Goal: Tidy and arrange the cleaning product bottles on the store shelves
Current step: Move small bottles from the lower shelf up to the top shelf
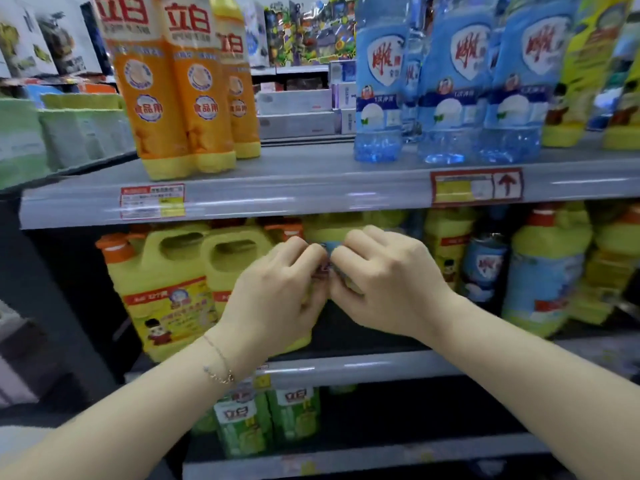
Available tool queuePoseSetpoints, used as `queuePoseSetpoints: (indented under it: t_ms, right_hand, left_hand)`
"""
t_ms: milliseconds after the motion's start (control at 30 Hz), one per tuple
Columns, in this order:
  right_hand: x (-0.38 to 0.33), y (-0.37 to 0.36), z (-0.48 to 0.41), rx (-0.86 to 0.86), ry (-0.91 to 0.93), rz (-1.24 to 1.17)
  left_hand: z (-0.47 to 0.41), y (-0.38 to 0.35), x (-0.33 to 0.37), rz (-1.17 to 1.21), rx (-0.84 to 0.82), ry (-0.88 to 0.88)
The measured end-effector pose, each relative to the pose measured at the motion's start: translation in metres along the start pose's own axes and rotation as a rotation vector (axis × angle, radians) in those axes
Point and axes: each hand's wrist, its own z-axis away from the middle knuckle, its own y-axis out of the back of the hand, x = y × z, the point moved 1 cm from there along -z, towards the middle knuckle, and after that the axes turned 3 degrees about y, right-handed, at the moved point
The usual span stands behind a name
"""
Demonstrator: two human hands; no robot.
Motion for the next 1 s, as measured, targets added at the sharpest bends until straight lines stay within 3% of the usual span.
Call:
queuePoseSetpoints:
  t_ms: [133, 233, 333, 633, 867, 1000]
  right_hand:
    - [0.021, -0.006, 0.048, -0.220, -0.095, 0.013]
    - [0.045, -0.012, 0.087, -0.401, -0.228, 0.035]
    - [0.068, -0.020, 0.118, -0.499, -0.270, 0.077]
    - [0.122, -0.015, 0.157, -0.535, -0.303, 0.075]
    - [0.155, 0.005, 0.180, -0.523, -0.241, 0.098]
    - [0.160, 0.012, 0.187, -0.500, -0.173, 0.063]
  left_hand:
    - [-0.005, -0.038, 0.020, 0.021, -0.167, 0.071]
    - [-0.018, -0.069, 0.042, 0.124, -0.226, 0.143]
    - [-0.035, -0.101, 0.058, 0.062, -0.263, 0.179]
    - [-0.090, -0.201, 0.095, 0.500, -0.368, 0.258]
    - [-0.144, -0.226, 0.129, 0.720, -0.183, 0.389]
    - [-0.169, -0.225, 0.149, 0.683, -0.143, 0.479]
